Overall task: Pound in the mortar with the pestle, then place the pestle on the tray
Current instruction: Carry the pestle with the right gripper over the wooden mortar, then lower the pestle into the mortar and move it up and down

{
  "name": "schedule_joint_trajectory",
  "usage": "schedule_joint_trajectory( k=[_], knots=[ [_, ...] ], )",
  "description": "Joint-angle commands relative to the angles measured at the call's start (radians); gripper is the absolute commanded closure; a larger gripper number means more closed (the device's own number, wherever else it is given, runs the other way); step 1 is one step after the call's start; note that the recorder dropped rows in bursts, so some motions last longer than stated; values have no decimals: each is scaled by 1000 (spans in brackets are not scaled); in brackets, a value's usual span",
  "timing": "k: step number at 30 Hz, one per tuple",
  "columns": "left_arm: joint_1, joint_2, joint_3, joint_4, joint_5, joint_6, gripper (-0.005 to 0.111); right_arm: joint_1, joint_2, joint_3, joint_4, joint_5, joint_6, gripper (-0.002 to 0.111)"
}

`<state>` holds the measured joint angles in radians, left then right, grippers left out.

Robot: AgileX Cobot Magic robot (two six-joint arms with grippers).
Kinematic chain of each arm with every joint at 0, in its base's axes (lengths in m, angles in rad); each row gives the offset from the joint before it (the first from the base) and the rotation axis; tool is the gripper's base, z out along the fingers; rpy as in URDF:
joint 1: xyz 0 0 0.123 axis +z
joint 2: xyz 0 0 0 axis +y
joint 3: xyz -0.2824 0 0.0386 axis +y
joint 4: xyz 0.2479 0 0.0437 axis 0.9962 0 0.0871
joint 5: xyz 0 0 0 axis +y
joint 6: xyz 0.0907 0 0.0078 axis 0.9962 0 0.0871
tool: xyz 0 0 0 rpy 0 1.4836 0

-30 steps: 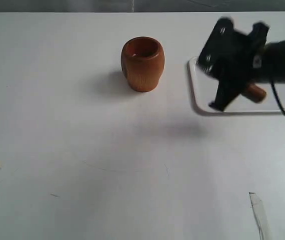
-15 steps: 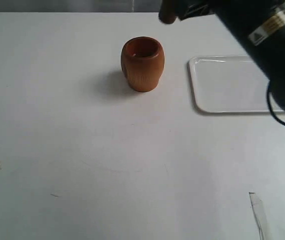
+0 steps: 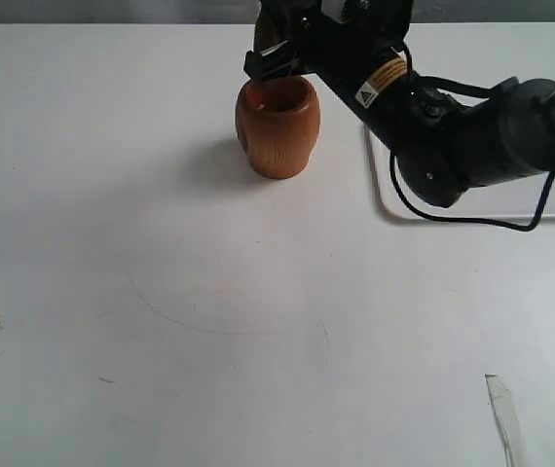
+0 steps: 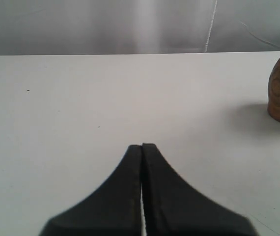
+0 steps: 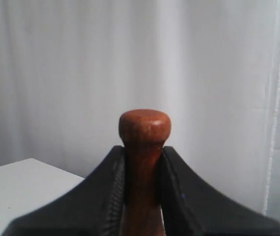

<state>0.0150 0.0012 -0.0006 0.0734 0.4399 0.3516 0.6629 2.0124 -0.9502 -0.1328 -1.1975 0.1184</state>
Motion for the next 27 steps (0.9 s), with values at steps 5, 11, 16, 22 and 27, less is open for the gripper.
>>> schedule_joint_trajectory(
  k=[5,11,16,22,27],
  knots=[
    [-8,-1,1,-7,-3,-8,107,-7,106,-6,69,-24,-47,108],
    [-8,-1,1,-7,-3,-8,107,-7,188,-6,54,-24,49,108],
    [-8,-1,1,-7,-3,-8,107,-5,51,-39,16,-24,41,108],
    [-8,-1,1,-7,-3,-8,107,-1,-101,-133,-22,93,12,108],
    [-8,-1,1,-7,-3,-8,107,4,-76,-135,-51,169,-10,108]
  ],
)
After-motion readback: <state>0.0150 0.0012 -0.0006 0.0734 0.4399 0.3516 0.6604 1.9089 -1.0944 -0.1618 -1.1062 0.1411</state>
